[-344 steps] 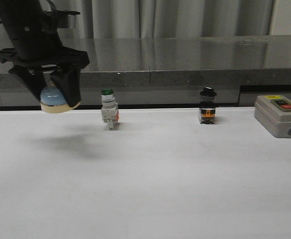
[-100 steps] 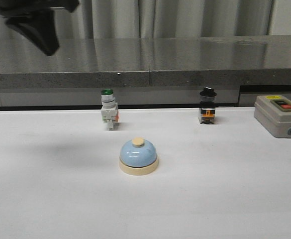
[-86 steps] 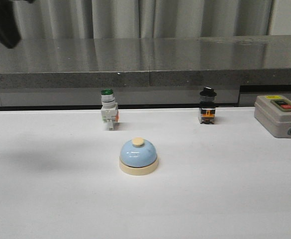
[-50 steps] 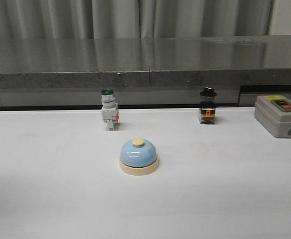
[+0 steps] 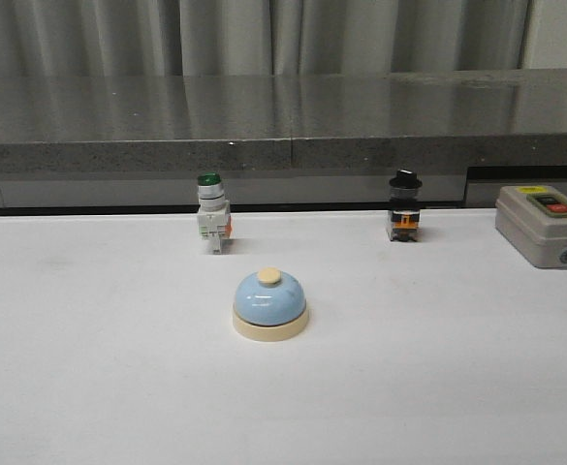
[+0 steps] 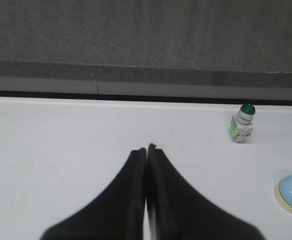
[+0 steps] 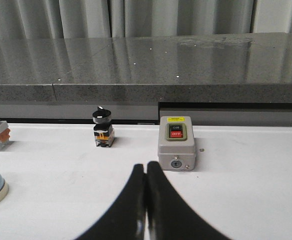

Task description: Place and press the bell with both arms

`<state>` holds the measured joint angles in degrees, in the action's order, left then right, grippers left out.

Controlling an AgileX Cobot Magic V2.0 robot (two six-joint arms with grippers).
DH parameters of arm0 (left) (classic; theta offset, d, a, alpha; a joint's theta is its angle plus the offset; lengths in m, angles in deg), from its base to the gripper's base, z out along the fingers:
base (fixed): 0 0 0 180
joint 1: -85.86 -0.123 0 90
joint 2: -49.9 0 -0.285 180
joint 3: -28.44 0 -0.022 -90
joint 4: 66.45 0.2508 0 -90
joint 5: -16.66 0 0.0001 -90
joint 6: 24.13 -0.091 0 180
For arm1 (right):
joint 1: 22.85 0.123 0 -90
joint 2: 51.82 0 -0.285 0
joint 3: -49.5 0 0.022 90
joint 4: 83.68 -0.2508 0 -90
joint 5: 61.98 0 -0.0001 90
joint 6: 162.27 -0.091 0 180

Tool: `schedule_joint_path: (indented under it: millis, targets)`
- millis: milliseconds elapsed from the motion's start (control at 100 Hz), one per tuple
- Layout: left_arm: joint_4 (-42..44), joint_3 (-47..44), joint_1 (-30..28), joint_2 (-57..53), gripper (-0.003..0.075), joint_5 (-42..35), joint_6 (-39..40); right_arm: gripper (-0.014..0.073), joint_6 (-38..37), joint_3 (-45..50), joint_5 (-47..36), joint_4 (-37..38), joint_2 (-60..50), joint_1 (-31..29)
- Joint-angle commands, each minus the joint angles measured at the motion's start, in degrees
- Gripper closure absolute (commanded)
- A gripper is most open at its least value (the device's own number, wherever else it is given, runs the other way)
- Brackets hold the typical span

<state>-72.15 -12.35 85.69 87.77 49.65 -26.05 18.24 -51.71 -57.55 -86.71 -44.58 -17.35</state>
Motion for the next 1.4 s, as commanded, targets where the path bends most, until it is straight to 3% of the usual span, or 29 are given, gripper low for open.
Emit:
schedule_joint_path:
  millis: [0, 270, 390, 790, 980, 1390]
  targets:
    - [-0.9, -1.3, 0.0, -4.4, 0.0739, -5.6, 0.3, 0.0653, 0.2, -0.8, -5.1, 0.4, -1.1, -0.2]
    - [-0.3, -8.2, 0.0, -14.2, 0.0740, -4.2, 0.3, 0.0653, 0.2, -0.8, -5.1, 0.4, -1.1, -0.2]
    - [-0.3, -12.8, 0.0, -17.6, 0.0740, -7.0, 0.3, 0.0653, 0.2, -0.8, -5.1, 0.4, -1.1, -0.2]
    - [4.0, -31.7, 0.7, -24.5, 0.0740, -38.0, 0.3, 0.0653, 0.2, -0.8, -5.1, 0.4, -1.1, -0.2]
    - [4.0, -36.7, 0.7, -32.3, 0.0740, -36.3, 0.3, 0.0653, 0.2, -0.8, -5.1, 0.4, -1.1, -0.2]
    - [3.3, -38.8, 0.8, -32.1, 0.0740, -33.7, 0.4, 0.0653, 0.2, -0.8, -5.1, 0.4, -1.0, -0.2]
